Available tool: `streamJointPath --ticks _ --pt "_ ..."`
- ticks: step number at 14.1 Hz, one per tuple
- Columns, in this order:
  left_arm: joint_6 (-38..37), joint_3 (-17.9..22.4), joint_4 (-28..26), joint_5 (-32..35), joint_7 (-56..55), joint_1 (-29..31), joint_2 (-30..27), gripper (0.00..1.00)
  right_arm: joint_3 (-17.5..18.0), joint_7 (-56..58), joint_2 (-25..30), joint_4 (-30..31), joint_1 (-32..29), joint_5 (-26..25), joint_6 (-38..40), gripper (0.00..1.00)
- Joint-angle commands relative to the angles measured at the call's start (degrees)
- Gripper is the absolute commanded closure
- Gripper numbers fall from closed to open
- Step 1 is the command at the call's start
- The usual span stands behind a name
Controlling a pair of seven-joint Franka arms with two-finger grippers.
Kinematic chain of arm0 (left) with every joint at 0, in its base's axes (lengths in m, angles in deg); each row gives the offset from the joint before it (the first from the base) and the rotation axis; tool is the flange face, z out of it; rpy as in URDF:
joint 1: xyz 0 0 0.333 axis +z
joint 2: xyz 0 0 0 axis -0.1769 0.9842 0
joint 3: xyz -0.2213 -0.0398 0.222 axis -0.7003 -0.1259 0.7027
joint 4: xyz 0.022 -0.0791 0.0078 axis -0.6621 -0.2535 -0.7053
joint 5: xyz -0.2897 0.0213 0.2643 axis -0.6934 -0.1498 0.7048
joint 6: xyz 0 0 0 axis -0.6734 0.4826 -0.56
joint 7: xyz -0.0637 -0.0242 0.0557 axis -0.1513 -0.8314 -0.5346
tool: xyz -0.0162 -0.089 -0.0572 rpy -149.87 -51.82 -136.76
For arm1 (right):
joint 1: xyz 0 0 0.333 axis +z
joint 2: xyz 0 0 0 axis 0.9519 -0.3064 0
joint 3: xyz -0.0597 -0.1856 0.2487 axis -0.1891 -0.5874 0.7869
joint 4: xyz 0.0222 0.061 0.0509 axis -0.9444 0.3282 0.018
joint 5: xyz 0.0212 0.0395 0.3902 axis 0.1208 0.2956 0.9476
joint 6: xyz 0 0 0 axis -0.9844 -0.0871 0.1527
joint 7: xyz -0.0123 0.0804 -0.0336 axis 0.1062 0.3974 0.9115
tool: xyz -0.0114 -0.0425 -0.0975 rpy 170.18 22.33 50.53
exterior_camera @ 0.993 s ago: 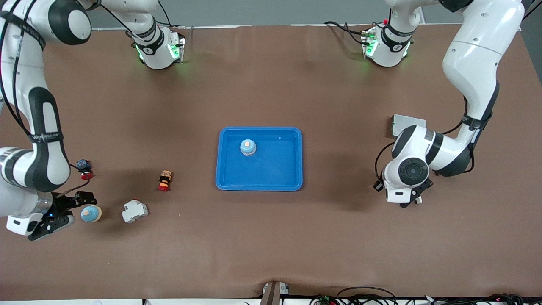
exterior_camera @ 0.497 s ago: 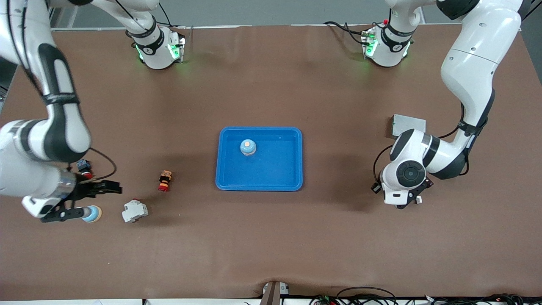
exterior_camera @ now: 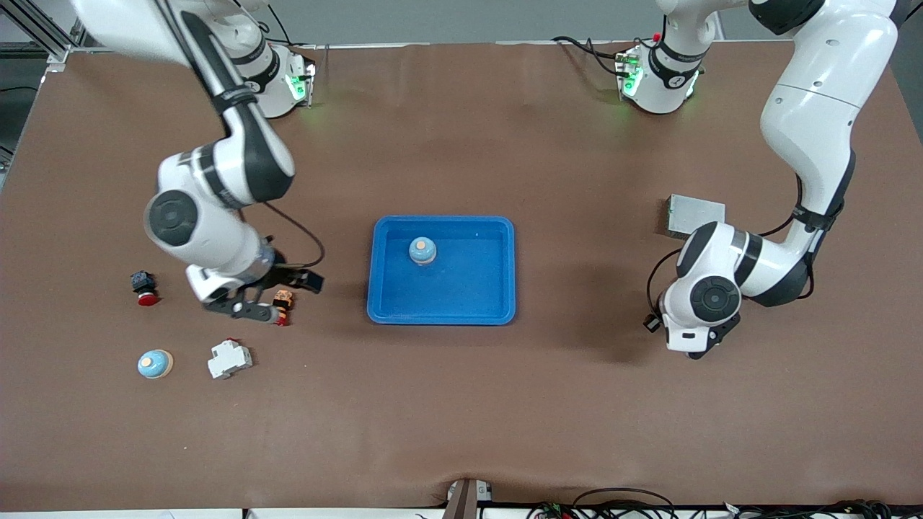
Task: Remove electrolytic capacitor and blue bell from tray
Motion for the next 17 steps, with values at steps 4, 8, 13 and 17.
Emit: streamJointPath --ticks 4,8,13,17 --pt "-1.9 -0.3 -0.9 1.2 2.8 1.8 -1.6 1.0 -0.9 -17.0 3.4 11.1 9.8 -0.7 -11.2 0.0" --pt "-3.8 -0.8 -1.1 0.8 2.8 1.7 -2.2 1.0 -0.9 -31.8 0.4 11.0 15.4 -7.9 -13.8 0.0" --pt "-4.0 -0.8 -1.4 0.8 6.1 1.8 -2.2 1.0 -1.0 -38.2 -4.7 9.3 20.2 -8.9 -16.0 0.0" --pt "-5.3 -0.8 -1.2 0.8 8.7 1.7 -3.3 1.0 -1.1 -42.0 -11.8 4.5 22.1 -9.0 -18.1 0.0"
